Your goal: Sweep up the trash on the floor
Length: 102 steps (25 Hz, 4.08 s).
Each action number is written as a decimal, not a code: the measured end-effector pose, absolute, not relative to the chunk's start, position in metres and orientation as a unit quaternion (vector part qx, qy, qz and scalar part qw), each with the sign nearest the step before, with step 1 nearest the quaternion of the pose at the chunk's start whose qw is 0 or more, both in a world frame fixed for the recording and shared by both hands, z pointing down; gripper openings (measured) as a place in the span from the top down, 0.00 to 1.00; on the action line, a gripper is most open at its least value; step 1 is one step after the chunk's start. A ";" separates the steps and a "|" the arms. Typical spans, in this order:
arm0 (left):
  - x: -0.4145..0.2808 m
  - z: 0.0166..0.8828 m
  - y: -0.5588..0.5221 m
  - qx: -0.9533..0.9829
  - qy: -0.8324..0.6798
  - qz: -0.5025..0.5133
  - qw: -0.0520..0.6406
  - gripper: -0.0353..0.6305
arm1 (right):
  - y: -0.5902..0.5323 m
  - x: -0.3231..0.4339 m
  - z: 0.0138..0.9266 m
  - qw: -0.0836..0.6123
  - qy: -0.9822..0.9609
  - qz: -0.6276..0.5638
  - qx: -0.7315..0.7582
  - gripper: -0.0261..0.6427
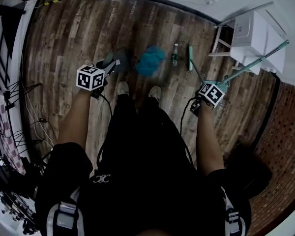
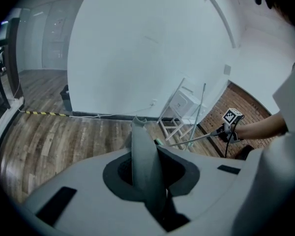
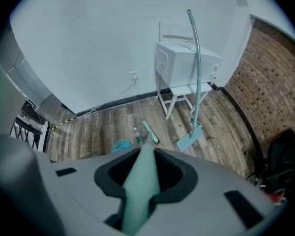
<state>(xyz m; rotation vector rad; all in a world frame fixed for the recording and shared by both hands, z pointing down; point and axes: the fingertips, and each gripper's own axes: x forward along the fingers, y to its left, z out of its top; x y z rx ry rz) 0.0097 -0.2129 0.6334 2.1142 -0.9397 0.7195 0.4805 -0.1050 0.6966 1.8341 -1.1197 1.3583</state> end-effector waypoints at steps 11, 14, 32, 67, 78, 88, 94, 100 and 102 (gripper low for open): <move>0.001 0.672 -0.205 0.808 -0.347 0.285 0.382 0.88 | -0.123 0.446 0.722 0.302 -0.417 0.529 0.675 0.81; -0.007 0.672 -0.204 0.809 -0.338 0.291 0.383 0.88 | -0.125 0.427 0.726 0.310 -0.423 0.529 0.667 0.81; -0.030 0.674 -0.197 0.824 -0.278 0.307 0.386 0.88 | -0.104 0.282 0.733 0.346 -0.459 0.548 0.608 0.81; -0.116 0.686 -0.201 0.820 -0.290 0.252 0.425 0.88 | -0.099 0.063 0.716 0.437 -0.578 0.503 0.472 0.81; -0.115 0.673 -0.198 0.826 -0.309 0.194 0.429 0.89 | -0.103 0.097 0.697 0.418 -0.578 0.483 0.508 0.81; -0.089 0.638 -0.201 0.854 -0.280 0.146 0.412 0.91 | -0.090 0.130 0.688 0.403 -0.573 0.500 0.509 0.81; -0.077 0.649 -0.198 0.848 -0.282 0.161 0.420 0.91 | -0.083 0.144 0.696 0.393 -0.561 0.512 0.518 0.81; -0.062 0.672 -0.194 0.838 -0.278 0.179 0.434 0.91 | -0.083 0.150 0.719 0.387 -0.535 0.538 0.524 0.81; -0.057 0.673 -0.195 0.838 -0.271 0.176 0.439 0.91 | -0.082 0.147 0.727 0.390 -0.531 0.544 0.520 0.81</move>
